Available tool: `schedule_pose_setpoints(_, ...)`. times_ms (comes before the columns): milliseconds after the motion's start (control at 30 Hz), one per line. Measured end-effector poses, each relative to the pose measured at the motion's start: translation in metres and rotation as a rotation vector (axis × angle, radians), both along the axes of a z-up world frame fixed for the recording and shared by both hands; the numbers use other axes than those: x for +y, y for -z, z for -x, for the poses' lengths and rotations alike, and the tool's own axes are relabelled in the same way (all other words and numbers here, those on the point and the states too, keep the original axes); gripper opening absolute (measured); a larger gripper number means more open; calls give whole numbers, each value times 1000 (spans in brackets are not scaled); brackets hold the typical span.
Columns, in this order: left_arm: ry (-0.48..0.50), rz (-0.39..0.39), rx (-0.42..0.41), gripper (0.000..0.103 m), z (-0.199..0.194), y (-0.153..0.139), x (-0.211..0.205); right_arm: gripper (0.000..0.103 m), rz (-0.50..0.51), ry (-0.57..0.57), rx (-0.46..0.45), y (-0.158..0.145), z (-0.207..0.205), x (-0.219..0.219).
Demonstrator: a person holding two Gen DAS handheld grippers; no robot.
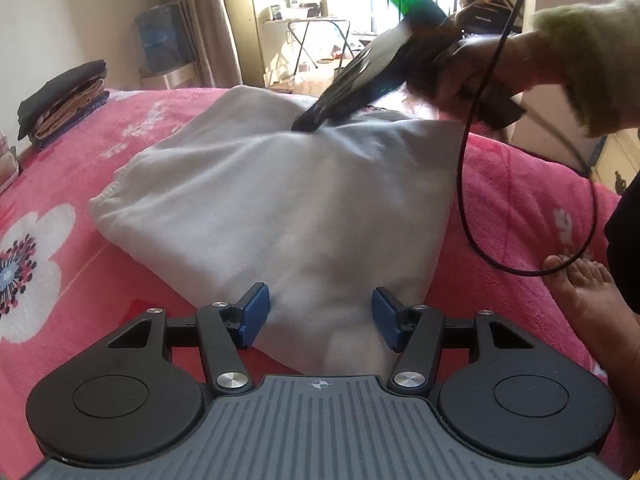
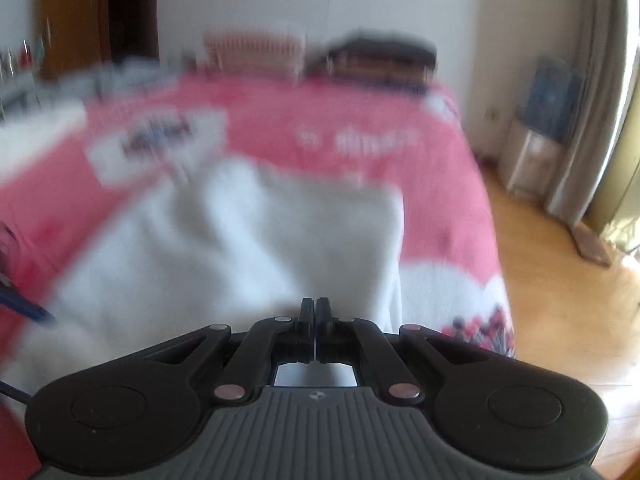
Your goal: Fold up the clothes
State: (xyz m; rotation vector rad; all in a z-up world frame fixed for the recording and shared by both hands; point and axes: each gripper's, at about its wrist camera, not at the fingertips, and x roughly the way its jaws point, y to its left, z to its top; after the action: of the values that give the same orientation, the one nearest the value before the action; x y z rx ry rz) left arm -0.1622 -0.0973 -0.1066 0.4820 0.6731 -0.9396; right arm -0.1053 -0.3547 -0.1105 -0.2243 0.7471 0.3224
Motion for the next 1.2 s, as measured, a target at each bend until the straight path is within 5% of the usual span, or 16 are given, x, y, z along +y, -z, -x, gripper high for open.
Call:
schedule_pose_setpoints(200,-11,-3,10,57,0,-2,0,0,-66,37,-66,-25,-12,1)
schedule_pose_setpoints(333,2,-6,-6,57,1,0,0,0,-9,100,-29,4,-54,-6)
schedule_pose_setpoints(433,0,-14,-6,57,3,-2,1,0,-171,231,-8,-8,-63,-37)
schedule_pose_setpoints(600,-5,-13,5,57,1,-3,2,0,-365,311,15,-33,-18,-93)
schedule_pose_setpoints(733,4,-19,0,57,1,-3,1,0,-401,238,86,-42,29,-104)
schedule_pose_setpoints(900,-1,-22,3,57,1,-3,1,0,-389,277,141,-26,70,-98)
schedule_pose_setpoints(1000,0,-30,-1,57,2,-4,0,0,-464,341,175,-11,71,-106)
schedule_pose_setpoints(1200,3,-40,26,57,-2,-9,3,0,-523,237,218,-2,63,-102)
